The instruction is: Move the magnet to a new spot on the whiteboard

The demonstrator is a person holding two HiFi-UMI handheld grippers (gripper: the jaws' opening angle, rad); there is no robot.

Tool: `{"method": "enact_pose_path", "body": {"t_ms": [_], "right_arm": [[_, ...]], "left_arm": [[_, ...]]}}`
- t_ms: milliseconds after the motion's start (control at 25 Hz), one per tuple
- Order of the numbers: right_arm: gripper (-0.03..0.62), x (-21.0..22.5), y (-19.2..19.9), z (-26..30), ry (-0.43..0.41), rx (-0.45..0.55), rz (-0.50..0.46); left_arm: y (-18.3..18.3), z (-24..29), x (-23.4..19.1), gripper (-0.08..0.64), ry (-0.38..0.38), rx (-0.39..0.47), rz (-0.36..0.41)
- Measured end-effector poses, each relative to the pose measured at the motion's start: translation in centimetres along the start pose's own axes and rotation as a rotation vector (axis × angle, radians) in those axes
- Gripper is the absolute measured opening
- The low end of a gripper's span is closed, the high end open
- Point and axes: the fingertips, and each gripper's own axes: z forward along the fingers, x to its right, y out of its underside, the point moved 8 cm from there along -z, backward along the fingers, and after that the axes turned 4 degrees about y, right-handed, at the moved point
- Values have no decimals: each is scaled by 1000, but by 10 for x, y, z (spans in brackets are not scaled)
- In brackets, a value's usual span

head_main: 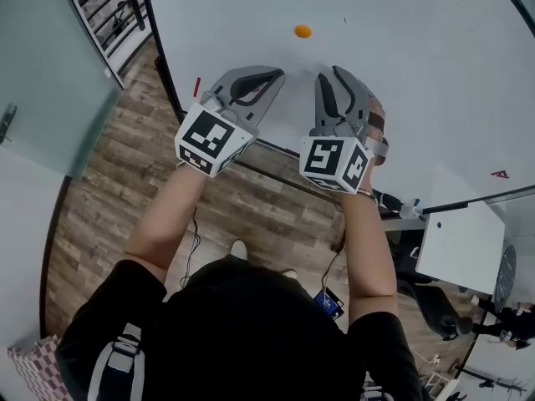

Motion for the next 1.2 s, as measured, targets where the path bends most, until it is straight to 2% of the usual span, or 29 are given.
{"method": "enact_pose_path", "body": {"t_ms": [200, 400, 680, 800, 920, 1200], "right_arm": [[50, 24, 34, -47, 11, 32, 201], [2, 43, 73, -101, 9, 40, 372], [2, 61, 146, -172, -19, 70, 674], [0, 66, 174, -196, -34, 98, 780], [0, 69, 191, -218, -34, 123, 829], [0, 60, 219, -256, -81, 165, 865]], "left_arm": [[-7, 18, 39, 5, 57, 27, -5], [-9, 35, 89, 5, 139, 44, -44], [-4, 57, 166, 5, 200, 24, -91], [-5, 69, 193, 5, 210, 50, -95], [-5, 77, 219, 5, 221, 63, -94], [4, 85, 266, 5, 243, 63, -121]]}}
